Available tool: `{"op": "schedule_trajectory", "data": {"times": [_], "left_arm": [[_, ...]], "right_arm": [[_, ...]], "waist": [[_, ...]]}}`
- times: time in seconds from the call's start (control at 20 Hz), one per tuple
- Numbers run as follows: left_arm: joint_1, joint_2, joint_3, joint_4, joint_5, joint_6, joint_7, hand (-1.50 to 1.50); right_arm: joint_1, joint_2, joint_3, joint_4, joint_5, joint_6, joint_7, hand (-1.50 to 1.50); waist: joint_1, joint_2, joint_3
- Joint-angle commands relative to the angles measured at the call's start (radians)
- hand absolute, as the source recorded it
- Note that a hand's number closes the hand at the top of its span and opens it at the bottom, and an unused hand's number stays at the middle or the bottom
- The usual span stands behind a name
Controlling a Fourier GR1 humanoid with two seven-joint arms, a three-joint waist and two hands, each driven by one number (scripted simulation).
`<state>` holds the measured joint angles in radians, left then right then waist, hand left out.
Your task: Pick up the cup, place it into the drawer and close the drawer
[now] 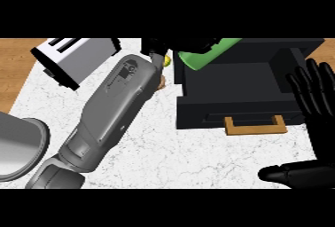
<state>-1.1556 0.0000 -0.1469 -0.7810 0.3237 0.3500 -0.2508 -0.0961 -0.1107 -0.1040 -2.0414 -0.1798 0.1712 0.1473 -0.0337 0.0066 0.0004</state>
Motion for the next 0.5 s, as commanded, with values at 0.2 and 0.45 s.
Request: {"op": "schedule_trajectory", "data": {"times": [0.2, 0.45], "left_arm": [[-0.097, 0.000, -0.089, 0.246, 0.139, 0.031, -0.106, 1.50], [-0.093, 0.000, -0.227, 0.298, 0.197, 0.047, -0.098, 1.50]], "right_arm": [[-0.043, -0.023, -0.025, 0.023, -0.039, 0.014, 0.026, -1.50], [-0.012, 0.011, 0.013, 0.022, 0.012, 0.000, -0.020, -1.50]], "waist": [[-0.022, 0.007, 0.000], [-0.028, 0.006, 0.001]]}}
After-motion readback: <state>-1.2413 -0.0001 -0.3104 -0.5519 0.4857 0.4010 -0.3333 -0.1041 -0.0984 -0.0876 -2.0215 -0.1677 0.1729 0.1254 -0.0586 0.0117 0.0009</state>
